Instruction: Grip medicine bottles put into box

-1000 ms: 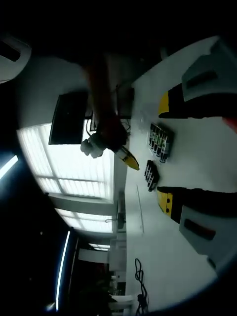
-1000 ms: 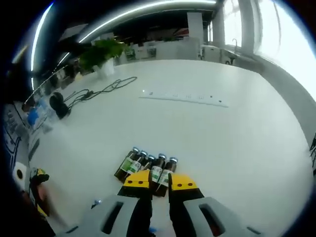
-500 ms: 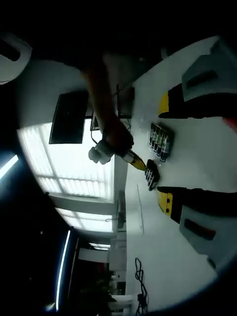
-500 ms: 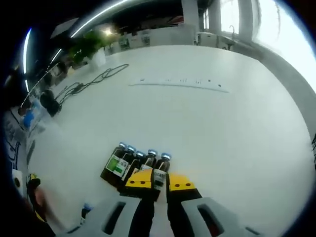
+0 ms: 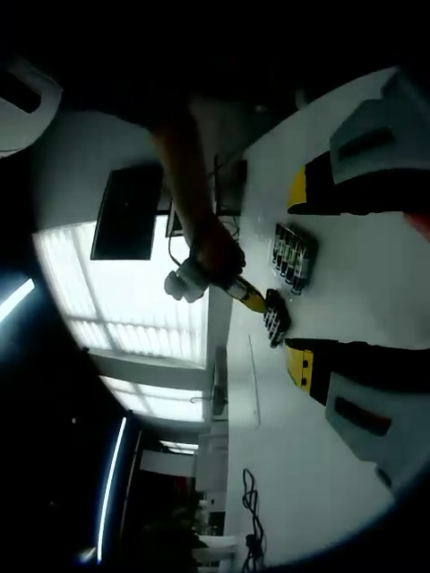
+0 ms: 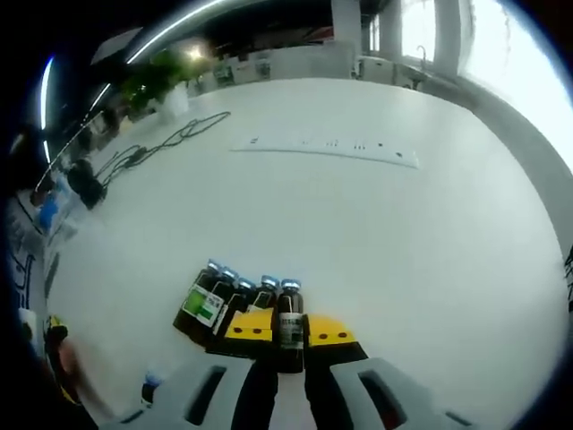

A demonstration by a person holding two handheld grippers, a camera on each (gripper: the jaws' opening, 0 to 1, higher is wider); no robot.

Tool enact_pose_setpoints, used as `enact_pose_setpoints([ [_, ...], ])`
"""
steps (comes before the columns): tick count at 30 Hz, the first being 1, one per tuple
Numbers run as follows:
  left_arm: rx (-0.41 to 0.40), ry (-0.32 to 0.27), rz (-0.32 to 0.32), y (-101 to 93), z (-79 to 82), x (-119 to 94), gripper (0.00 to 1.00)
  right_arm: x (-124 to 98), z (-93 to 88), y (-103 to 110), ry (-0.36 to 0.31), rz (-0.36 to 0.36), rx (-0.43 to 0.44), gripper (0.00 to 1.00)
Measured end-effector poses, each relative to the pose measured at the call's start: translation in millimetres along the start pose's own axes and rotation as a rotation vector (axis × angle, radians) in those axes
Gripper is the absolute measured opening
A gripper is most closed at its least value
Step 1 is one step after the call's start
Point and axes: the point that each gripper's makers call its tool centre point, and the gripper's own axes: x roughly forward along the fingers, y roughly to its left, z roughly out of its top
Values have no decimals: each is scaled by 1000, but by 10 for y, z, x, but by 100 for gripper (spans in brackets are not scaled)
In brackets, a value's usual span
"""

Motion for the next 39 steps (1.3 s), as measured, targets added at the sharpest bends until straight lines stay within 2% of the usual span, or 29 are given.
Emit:
enact_pose_setpoints([
  [9, 1, 4, 1, 3, -11, 4, 48, -26, -88, -44, -3, -6, -13, 7],
  [16, 5, 6, 7, 6, -11, 5, 48, -73, -200, -102, -46, -8, 48, 8],
  [20, 5, 5, 10, 7, -5, 5, 48, -100, -236, -140, -68, -42, 22, 8],
  [39, 9, 6, 20, 16, 2, 2, 48, -120, -260, -132, -139, -99, 43, 7],
])
